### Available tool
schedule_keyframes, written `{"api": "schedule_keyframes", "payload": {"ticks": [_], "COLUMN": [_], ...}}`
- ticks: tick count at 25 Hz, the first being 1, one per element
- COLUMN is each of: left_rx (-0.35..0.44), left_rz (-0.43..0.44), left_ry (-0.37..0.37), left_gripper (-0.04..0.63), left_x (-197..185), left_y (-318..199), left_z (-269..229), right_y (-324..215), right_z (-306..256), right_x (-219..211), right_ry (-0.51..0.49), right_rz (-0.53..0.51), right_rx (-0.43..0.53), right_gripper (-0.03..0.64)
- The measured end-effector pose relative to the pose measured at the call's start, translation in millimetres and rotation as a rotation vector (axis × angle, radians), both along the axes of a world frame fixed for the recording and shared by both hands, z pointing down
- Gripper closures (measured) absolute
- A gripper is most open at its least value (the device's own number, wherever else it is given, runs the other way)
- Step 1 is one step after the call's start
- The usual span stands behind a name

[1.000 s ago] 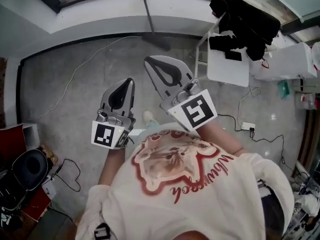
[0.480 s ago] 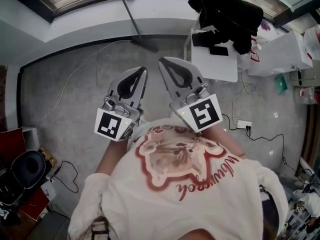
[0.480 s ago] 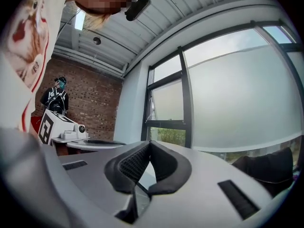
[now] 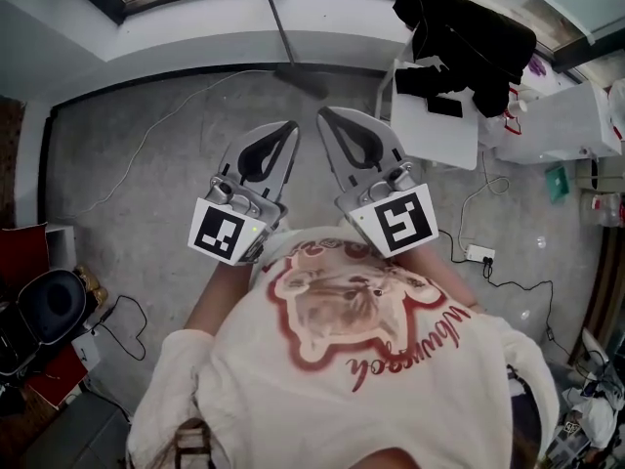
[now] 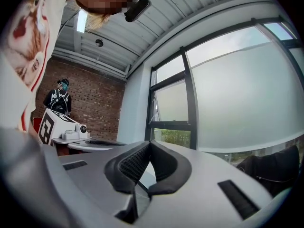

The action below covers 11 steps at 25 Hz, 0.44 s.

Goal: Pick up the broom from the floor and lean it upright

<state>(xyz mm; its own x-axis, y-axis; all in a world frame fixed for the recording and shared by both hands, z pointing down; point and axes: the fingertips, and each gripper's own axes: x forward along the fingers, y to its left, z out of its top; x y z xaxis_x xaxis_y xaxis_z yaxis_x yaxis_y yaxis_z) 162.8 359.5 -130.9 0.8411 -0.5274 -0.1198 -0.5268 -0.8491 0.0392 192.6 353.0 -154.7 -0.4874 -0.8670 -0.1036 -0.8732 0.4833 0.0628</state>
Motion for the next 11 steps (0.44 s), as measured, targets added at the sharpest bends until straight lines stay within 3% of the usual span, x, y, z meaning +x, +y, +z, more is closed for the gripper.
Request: {"api": "schedule_keyframes", "payload": {"ticks": [11], "left_rx": [-0.002], "left_rz": [-0.007], "left_ry": [-0.012], "left_gripper": [0.575], "left_x": [-36], "left_y": [-11], "left_z": [4], "right_y": [-13], "right_z": [6], "right_x": [-45], "right_ry": [0.009], "right_rz": [-0.037], "right_rx": [-0.007], "right_gripper": [0.592]}}
